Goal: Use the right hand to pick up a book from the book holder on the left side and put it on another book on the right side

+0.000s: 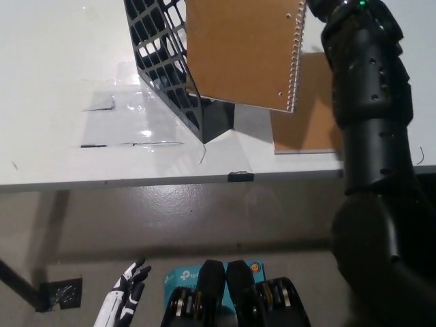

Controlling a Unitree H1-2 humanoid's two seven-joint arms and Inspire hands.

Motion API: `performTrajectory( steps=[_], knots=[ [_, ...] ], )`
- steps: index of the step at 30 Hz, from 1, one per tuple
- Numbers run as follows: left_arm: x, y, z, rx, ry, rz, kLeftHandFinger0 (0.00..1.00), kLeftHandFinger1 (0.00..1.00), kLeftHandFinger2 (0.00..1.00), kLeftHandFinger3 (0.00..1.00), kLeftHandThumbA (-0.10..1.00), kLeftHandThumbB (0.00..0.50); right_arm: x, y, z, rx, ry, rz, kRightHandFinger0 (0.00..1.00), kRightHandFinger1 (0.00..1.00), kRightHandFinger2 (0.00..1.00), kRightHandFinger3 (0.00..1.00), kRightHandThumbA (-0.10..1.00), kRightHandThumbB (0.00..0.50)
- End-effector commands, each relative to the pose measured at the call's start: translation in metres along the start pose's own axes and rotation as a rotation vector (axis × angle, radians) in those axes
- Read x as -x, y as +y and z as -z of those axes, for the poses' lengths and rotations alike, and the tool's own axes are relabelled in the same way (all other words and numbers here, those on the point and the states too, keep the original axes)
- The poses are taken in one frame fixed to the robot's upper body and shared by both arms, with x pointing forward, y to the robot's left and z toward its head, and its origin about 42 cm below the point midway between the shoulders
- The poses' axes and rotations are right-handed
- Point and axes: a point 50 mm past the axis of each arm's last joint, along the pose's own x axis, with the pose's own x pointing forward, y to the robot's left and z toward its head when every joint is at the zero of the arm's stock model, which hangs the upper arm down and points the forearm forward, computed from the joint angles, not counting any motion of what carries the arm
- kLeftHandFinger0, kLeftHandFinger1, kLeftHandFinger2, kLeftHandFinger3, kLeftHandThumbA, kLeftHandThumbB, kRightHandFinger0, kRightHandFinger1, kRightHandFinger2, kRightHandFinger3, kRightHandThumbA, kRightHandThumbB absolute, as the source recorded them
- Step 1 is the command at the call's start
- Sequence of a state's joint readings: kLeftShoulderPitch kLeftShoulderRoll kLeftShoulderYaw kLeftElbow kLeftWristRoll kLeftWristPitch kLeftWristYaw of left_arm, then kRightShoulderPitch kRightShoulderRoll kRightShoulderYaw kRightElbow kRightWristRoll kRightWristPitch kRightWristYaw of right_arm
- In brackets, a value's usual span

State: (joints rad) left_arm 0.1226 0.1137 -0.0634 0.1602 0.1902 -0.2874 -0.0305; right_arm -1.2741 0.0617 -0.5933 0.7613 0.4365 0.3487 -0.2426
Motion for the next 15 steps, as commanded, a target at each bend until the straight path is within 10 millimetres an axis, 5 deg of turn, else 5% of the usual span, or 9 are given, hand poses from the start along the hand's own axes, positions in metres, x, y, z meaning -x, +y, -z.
performTrajectory(
  steps=[1, 9, 15],
  knots=[
    [0.011, 0.000, 0.002, 0.000, -0.020, -0.022, 0.91, 0.92, 0.87, 0.93, 0.98, 0.081, 0.037, 0.060, -0.150, -0.442, -0.139, -0.421, 0.00, 0.22, 0.70, 1.00, -0.10, 0.022],
    [0.013, -0.001, 0.005, 0.006, -0.010, -0.020, 0.92, 0.91, 0.89, 0.94, 1.00, 0.109, 0.044, 0.046, -0.183, -0.460, -0.188, -0.398, 0.00, 0.26, 0.73, 1.00, -0.10, 0.013],
    [0.016, -0.002, 0.006, -0.011, -0.014, -0.024, 0.92, 0.91, 0.85, 0.93, 1.00, 0.069, 0.048, 0.038, -0.211, -0.435, -0.230, -0.404, 0.00, 0.25, 0.71, 1.00, -0.10, 0.052]
  ],
)
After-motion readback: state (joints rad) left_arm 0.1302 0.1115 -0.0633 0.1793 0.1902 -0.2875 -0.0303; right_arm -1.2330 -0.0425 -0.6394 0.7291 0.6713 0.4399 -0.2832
